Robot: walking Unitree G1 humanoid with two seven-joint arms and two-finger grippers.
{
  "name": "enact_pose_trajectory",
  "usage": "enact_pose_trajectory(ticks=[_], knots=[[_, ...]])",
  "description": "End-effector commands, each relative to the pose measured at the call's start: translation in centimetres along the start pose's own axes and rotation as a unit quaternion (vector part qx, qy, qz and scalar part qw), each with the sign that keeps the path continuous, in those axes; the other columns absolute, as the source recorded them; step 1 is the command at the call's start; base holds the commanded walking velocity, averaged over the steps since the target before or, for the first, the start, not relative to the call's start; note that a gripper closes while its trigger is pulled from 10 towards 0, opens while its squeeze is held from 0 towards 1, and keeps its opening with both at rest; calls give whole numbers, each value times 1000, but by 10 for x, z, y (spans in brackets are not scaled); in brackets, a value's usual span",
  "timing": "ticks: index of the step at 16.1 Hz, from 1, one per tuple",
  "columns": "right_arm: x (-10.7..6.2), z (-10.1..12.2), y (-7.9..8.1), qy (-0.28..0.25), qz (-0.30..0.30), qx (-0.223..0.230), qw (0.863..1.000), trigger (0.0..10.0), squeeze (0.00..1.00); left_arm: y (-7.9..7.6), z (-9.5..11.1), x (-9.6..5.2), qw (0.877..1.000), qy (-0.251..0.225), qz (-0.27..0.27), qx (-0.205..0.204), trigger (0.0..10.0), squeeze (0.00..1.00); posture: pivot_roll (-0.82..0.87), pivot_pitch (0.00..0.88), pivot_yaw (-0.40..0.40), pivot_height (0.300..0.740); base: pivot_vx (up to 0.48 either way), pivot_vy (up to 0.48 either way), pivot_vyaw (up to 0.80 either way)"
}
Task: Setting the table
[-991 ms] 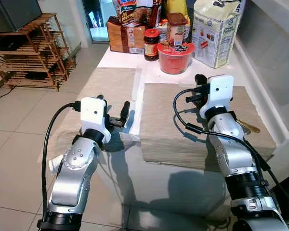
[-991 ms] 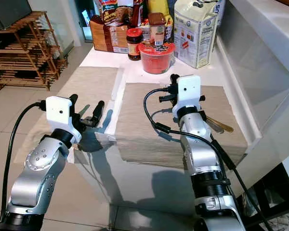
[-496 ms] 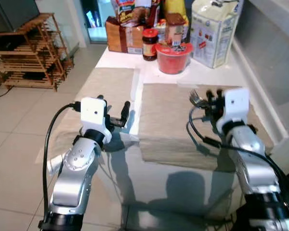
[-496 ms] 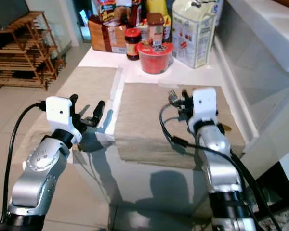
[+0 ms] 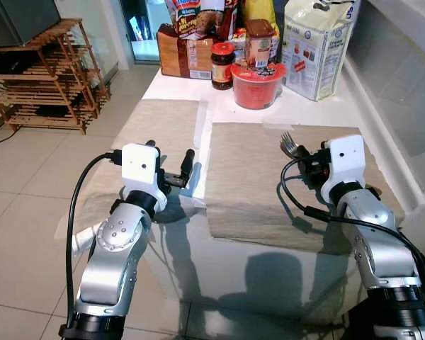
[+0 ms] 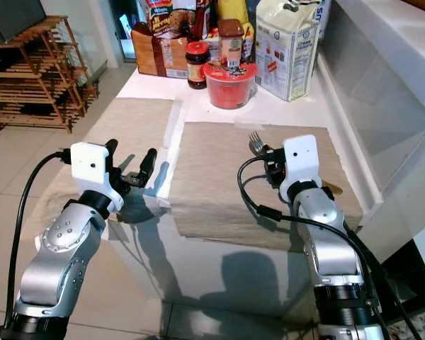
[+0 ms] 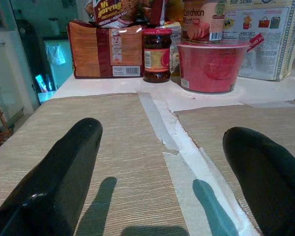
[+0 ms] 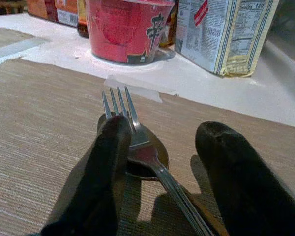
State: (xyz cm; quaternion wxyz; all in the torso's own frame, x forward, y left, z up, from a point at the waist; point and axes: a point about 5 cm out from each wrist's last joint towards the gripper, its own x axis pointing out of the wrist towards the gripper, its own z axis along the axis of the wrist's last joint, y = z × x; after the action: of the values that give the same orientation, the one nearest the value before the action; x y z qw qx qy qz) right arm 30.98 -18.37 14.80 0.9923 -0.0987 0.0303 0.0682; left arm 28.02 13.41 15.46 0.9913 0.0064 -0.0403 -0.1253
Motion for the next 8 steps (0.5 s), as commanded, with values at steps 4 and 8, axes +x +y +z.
enact_pose_trajectory(ticks=[4, 8], knots=[[-5, 13, -2, 23, 15, -19, 999, 10000, 1000, 2, 1, -5, 1000, 2, 10, 4, 10000, 0, -122, 0, 48, 740, 0, 0, 0], [-8, 18, -8, 40, 10, -22, 999, 10000, 1000, 1, 2, -6, 1000, 2, 9, 0, 10000, 0, -130, 0, 52, 740, 0, 0, 0]])
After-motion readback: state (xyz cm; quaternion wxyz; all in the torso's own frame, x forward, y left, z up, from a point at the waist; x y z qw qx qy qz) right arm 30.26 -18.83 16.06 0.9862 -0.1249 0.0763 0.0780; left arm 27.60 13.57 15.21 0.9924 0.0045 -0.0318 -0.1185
